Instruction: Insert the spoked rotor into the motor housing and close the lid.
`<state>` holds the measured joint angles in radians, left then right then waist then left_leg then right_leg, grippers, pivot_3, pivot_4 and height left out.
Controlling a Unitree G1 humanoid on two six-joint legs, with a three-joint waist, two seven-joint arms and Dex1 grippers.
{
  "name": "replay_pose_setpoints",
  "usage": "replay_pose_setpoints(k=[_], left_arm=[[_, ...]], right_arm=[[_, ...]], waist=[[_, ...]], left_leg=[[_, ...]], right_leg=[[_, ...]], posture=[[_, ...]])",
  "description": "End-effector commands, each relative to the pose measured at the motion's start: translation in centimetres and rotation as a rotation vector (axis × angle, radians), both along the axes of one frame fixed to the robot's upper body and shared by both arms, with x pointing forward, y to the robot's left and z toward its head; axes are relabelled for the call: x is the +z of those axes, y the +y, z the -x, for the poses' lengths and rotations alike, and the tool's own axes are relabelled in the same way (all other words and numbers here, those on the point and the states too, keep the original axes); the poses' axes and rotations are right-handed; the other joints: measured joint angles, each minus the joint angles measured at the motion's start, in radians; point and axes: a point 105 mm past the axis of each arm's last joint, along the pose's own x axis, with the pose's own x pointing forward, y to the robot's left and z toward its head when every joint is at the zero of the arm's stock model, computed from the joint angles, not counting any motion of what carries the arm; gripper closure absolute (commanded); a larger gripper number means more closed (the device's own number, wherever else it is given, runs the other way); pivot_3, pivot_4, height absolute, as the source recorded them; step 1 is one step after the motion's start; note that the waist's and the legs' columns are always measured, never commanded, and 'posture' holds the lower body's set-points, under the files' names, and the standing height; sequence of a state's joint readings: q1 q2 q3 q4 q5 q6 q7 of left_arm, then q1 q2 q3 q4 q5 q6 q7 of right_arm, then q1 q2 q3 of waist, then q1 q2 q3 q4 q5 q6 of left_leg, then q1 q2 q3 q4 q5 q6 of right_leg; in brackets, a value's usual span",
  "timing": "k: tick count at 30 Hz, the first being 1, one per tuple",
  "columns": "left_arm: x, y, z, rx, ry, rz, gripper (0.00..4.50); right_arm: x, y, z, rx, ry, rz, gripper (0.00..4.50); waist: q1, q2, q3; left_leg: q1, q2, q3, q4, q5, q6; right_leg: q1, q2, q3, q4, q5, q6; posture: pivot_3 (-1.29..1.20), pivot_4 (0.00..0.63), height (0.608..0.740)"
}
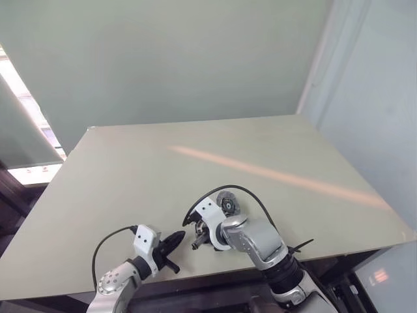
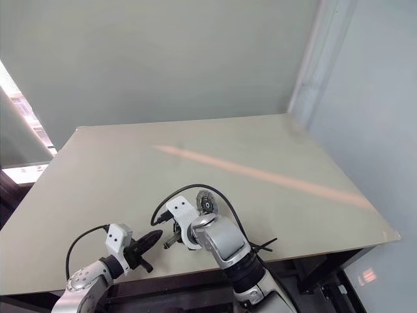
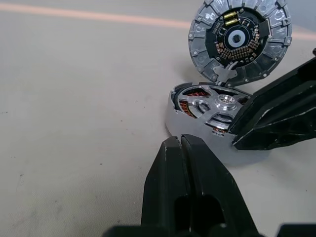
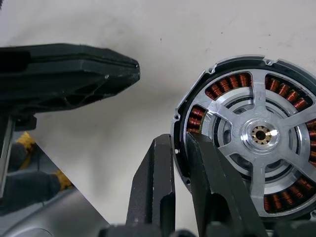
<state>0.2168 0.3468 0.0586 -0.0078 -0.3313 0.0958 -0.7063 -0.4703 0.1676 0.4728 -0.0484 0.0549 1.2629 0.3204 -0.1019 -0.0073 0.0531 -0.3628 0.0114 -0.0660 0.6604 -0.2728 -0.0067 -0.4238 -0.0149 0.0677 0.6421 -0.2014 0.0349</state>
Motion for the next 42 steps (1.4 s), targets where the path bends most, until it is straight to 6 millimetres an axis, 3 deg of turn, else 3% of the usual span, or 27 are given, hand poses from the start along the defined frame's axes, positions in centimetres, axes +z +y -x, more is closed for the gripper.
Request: replay_pose_setpoints(k=[1, 7, 15, 20, 25, 30, 35, 42], left_arm=[[1.2, -0.2, -0.6, -0.017, -0.056, -0.007, 4.50], [1.1, -0.2, -0.6, -0.017, -0.056, -0.008, 4.50], [1.0, -0.2, -0.5, -0.014, -0.053, -0.008, 4.50], [1.0, -0.1, -0.5, -0.010, -0.052, -0.007, 4.50], [1.1, 0.4, -0.5, 0.006, -0.057, -0.011, 4.50], [1.3, 0.7, -0.4, 0.012, -0.061, -0.006, 4.50], [1.5, 0.8, -0.3, 0.011, -0.069, 0.004, 4.50], [1.5, 0.7, 0.1, 0.013, -0.069, 0.016, 4.50]], right_arm=[[2.0, 3.3, 0.9, 0.022, 0.014, -0.144, 4.41], [2.0, 3.7, 0.6, -0.024, 0.041, -0.203, 4.41], [2.1, 3.6, 0.0, -0.055, 0.037, -0.247, 1.67], [3.4, 3.8, 0.5, 0.066, -0.039, -0.262, 0.02], [5.5, 3.3, 1.8, 0.269, -0.171, -0.292, 0.02], [7.8, 2.2, 1.7, 0.378, -0.329, -0.371, 0.02], [9.5, -0.6, -1.4, 0.316, -0.590, -0.256, 0.02], [14.4, -6.3, -6.6, 0.010, -0.865, -0.214, 0.02]], waist=[[0.000, 0.000, 0.000], [0.000, 0.000, 0.000], [0.002, 0.000, 0.000], [0.003, 0.000, 0.000], [0.003, 0.000, 0.000], [0.005, 0.000, 0.000], [0.004, 0.000, 0.000], [0.006, -0.001, 0.000]], left_leg=[[0.000, 0.000, 0.000, 0.000, 0.000, 0.000], [0.001, 0.000, 0.000, 0.001, 0.000, 0.000], [0.000, 0.000, 0.000, 0.000, 0.000, 0.000], [0.000, 0.000, 0.000, 0.001, 0.000, 0.000], [0.000, 0.000, 0.000, 0.001, 0.000, 0.000], [0.000, 0.000, 0.000, 0.000, 0.000, 0.000], [0.000, 0.000, 0.000, 0.001, 0.000, 0.000], [0.000, -0.001, 0.001, 0.000, 0.000, 0.000]], right_leg=[[0.000, 0.000, 0.000, 0.000, 0.000, 0.000], [0.001, 0.000, 0.000, 0.000, 0.000, 0.000], [0.001, 0.000, 0.000, 0.000, 0.000, 0.000], [0.001, 0.000, 0.000, 0.000, 0.000, 0.000], [0.001, -0.001, 0.000, -0.001, 0.000, 0.000], [0.001, -0.001, 0.000, -0.001, 0.000, 0.000], [0.001, -0.001, 0.000, -0.001, 0.000, 0.000], [0.001, 0.000, 0.000, -0.001, 0.000, 0.000]], posture=[[0.00, 0.000, 0.740], [0.00, 0.000, 0.740], [0.00, 0.000, 0.740], [0.00, 0.000, 0.740], [0.00, 0.000, 0.740], [0.00, 0.000, 0.740], [0.00, 0.000, 0.740], [0.00, 0.000, 0.740]])
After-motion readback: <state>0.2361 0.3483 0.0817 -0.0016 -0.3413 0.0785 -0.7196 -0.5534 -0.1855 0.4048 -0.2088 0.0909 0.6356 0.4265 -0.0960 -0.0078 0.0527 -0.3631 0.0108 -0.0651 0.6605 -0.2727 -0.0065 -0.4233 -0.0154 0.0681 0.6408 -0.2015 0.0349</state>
